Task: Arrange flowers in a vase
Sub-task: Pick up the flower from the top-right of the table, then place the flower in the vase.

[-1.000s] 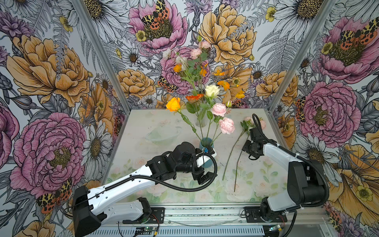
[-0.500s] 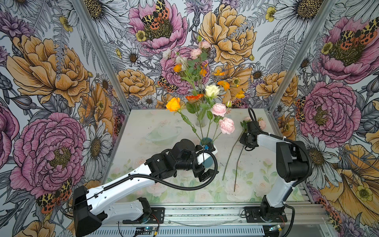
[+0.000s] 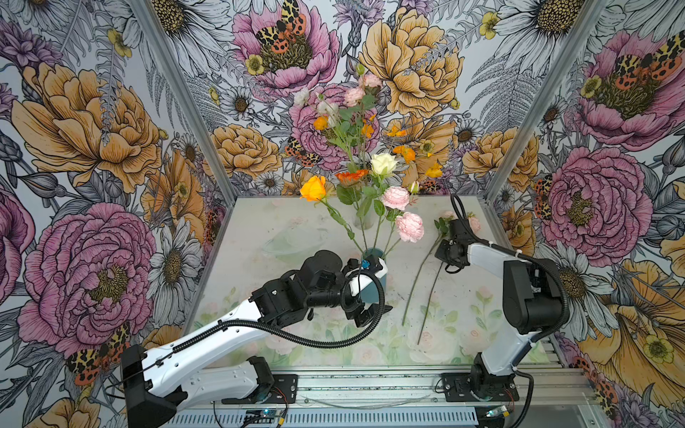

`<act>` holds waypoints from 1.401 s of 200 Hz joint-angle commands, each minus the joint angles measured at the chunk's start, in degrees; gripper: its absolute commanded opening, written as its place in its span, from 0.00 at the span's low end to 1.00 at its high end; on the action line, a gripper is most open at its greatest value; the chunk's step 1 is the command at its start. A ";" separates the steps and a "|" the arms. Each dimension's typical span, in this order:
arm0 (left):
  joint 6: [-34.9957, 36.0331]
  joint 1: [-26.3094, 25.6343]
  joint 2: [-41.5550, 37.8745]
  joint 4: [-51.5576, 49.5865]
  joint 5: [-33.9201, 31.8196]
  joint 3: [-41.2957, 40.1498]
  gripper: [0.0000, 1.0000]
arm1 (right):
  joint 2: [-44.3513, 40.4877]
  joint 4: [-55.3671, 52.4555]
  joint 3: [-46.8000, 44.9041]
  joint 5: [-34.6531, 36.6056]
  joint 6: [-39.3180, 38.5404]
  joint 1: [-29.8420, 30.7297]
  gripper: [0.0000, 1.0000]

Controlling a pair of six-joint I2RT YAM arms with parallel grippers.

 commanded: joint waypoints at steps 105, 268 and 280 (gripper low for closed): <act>-11.29 4.26 -10.61 -2.95 -0.15 -2.55 0.99 | -47.05 13.86 9.71 6.57 -19.08 14.68 0.00; -14.60 4.43 -15.19 -2.59 -8.23 -3.16 0.99 | -24.28 41.77 27.01 -12.63 -14.97 35.99 0.00; -14.68 4.39 -15.16 -2.59 -8.50 -3.21 0.99 | -22.81 41.25 27.00 -11.02 -17.06 37.63 0.00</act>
